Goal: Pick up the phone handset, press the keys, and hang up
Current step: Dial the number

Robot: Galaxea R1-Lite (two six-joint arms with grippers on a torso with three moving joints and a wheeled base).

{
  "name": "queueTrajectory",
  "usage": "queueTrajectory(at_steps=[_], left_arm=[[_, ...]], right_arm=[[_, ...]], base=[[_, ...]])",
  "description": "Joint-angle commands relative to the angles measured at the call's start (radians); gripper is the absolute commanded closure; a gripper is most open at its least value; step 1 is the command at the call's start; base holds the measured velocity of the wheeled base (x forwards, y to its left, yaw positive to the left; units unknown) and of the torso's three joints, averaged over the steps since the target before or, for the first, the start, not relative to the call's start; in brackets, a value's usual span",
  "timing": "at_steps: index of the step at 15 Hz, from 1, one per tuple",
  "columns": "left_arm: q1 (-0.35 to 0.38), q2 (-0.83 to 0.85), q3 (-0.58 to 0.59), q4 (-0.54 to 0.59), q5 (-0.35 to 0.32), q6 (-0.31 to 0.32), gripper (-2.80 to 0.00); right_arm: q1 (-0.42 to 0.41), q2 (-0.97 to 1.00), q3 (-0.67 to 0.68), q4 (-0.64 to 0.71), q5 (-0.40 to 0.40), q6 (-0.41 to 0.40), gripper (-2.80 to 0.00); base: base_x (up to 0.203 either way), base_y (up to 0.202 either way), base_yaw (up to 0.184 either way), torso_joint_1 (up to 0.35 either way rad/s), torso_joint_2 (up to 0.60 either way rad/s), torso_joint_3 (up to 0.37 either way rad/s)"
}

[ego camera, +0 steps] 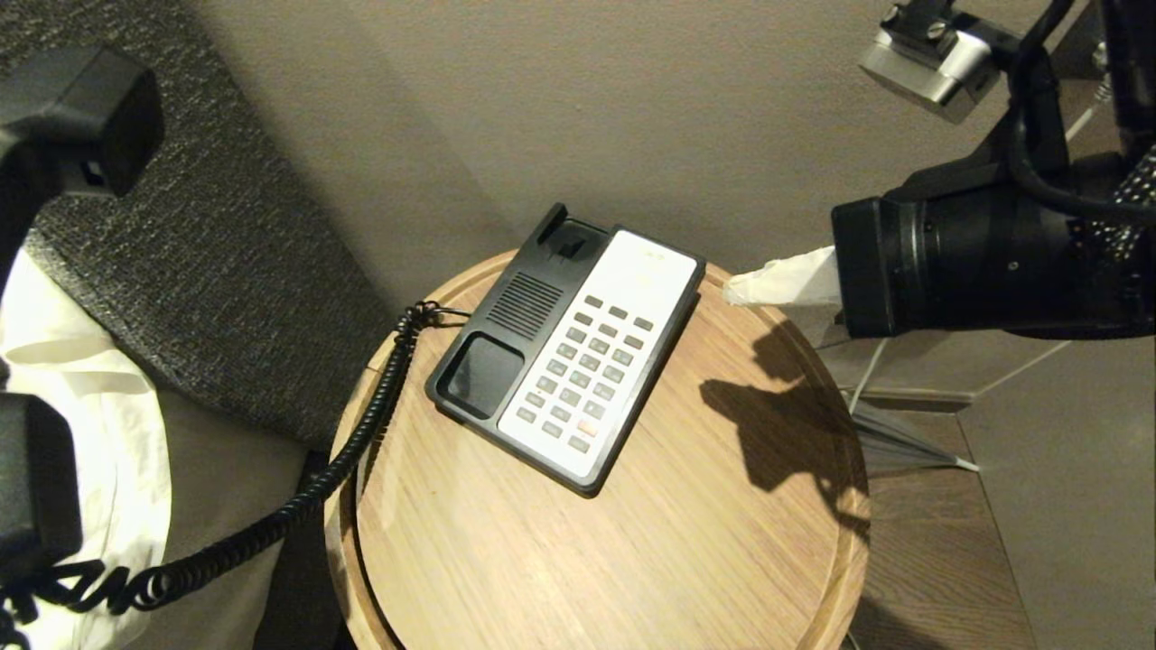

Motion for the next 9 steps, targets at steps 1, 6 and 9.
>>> queueTrajectory(at_steps=[1, 6, 9], left_arm=[[0.000, -0.014, 0.007, -0.022, -0.017, -0.004, 0.00], [0.000, -0.032, 0.022, -0.022, -0.020, -0.006, 0.00], [0.000, -0.048, 0.033, -0.021, -0.021, -0.006, 0.00]], right_arm=[[0.013, 0.035, -0.005, 0.000, 0.000, 0.002, 0.00], [0.021, 0.098, -0.013, -0.004, -0.015, 0.000, 0.00], [0.031, 0.132, -0.021, -0.029, -0.031, 0.001, 0.00]], base=[[0.000, 0.000, 0.000, 0.000, 0.00, 0.000], [0.000, 0.000, 0.000, 0.000, 0.00, 0.000], [0.000, 0.000, 0.000, 0.000, 0.00, 0.000]])
